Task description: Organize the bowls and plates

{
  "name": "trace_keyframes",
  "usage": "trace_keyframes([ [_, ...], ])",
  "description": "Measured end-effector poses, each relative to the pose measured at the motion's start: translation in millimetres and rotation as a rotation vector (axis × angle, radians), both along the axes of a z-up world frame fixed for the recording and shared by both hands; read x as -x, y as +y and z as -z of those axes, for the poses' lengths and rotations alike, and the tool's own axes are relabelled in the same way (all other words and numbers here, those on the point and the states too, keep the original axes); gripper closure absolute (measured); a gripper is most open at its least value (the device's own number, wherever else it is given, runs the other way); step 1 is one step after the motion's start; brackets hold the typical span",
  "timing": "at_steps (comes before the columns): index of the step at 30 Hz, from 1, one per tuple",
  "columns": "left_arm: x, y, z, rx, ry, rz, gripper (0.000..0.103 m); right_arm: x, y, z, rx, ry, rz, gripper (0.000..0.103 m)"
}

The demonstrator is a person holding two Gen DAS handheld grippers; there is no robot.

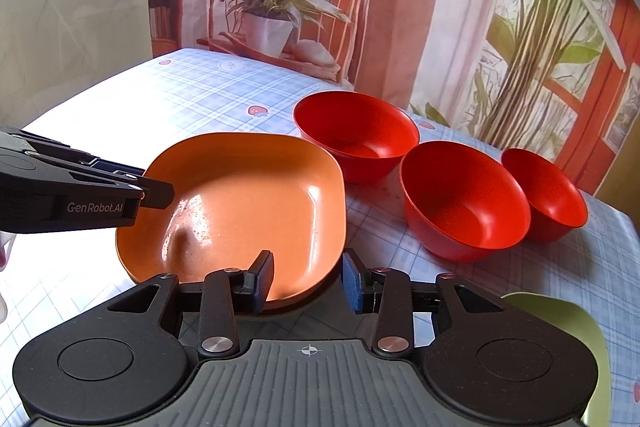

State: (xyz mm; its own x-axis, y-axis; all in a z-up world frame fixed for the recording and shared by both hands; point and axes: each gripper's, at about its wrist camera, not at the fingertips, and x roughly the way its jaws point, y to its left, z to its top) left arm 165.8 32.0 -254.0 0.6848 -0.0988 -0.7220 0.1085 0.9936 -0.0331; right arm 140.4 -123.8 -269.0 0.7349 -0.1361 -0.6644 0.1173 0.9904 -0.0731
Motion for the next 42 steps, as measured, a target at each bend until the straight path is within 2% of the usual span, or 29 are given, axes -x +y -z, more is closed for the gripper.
trace_keyframes([
  [9, 2, 2, -8, 0.029, -0.023, -0.023, 0.080, 0, -4, 4, -0.026, 0.017, 0.010, 0.067],
  [17, 9, -11, -24, 0.069, -0.039, 0.000, 0.080, 19, -20, -8, -0.087, -0.031, 0.041, 0.067],
  [22, 15, -32, -32, 0.106, -0.038, 0.034, 0.080, 43, -41, -17, -0.100, -0.062, 0.083, 0.067],
  [26, 18, -53, -35, 0.122, -0.033, 0.065, 0.074, 65, -63, -23, -0.099, -0.079, 0.124, 0.067],
  [42, 35, -143, -25, 0.119, 0.021, 0.230, 0.073, 143, -160, -27, -0.093, -0.113, 0.331, 0.067],
])
